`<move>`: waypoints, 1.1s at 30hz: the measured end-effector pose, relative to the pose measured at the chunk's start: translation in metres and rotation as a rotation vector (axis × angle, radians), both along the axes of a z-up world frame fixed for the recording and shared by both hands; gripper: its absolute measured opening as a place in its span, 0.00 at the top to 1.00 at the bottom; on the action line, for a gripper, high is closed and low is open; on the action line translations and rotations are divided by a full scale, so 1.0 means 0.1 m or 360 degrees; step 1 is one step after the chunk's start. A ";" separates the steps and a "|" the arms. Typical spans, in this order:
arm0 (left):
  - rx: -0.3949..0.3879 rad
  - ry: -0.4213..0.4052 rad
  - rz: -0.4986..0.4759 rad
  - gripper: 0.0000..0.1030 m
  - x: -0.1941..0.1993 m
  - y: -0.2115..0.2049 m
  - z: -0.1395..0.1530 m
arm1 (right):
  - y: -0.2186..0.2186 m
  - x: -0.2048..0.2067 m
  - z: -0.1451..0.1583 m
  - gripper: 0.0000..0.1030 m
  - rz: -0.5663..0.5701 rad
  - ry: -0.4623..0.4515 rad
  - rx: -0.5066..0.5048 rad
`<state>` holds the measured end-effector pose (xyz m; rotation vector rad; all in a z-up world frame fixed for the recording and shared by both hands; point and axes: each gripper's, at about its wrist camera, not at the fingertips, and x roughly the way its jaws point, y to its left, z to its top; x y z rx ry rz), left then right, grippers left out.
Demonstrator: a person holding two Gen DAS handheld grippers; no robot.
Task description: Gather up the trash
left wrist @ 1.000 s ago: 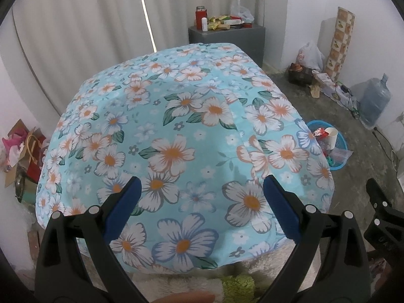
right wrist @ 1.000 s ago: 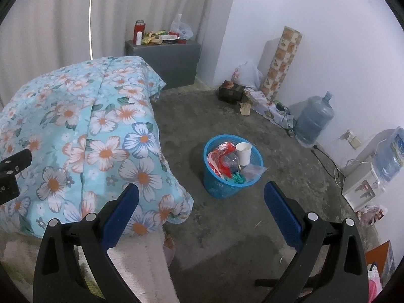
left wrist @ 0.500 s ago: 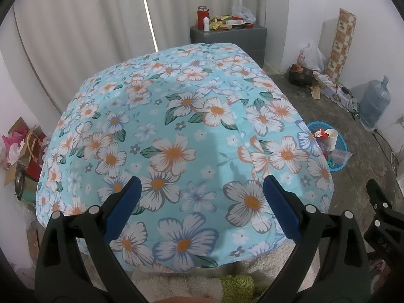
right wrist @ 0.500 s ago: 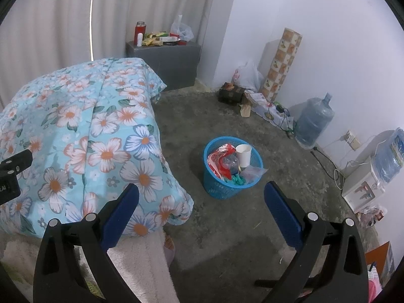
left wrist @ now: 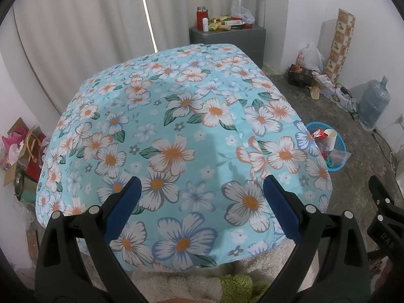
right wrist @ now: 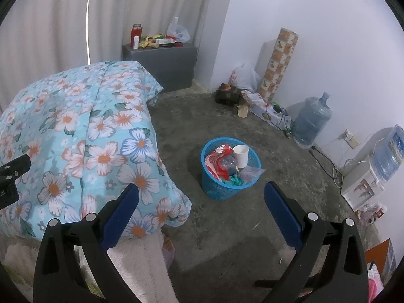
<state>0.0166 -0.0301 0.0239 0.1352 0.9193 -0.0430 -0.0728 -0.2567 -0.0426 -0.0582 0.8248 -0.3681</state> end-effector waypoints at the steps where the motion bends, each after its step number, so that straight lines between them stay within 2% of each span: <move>1: -0.0001 0.0000 0.0001 0.10 0.00 0.00 0.00 | 0.00 0.00 0.00 0.06 0.0000 0.0001 0.0001; 33: -0.0008 0.0006 0.0008 0.10 0.01 0.04 0.00 | 0.03 0.01 0.00 0.06 -0.0006 0.0002 -0.0003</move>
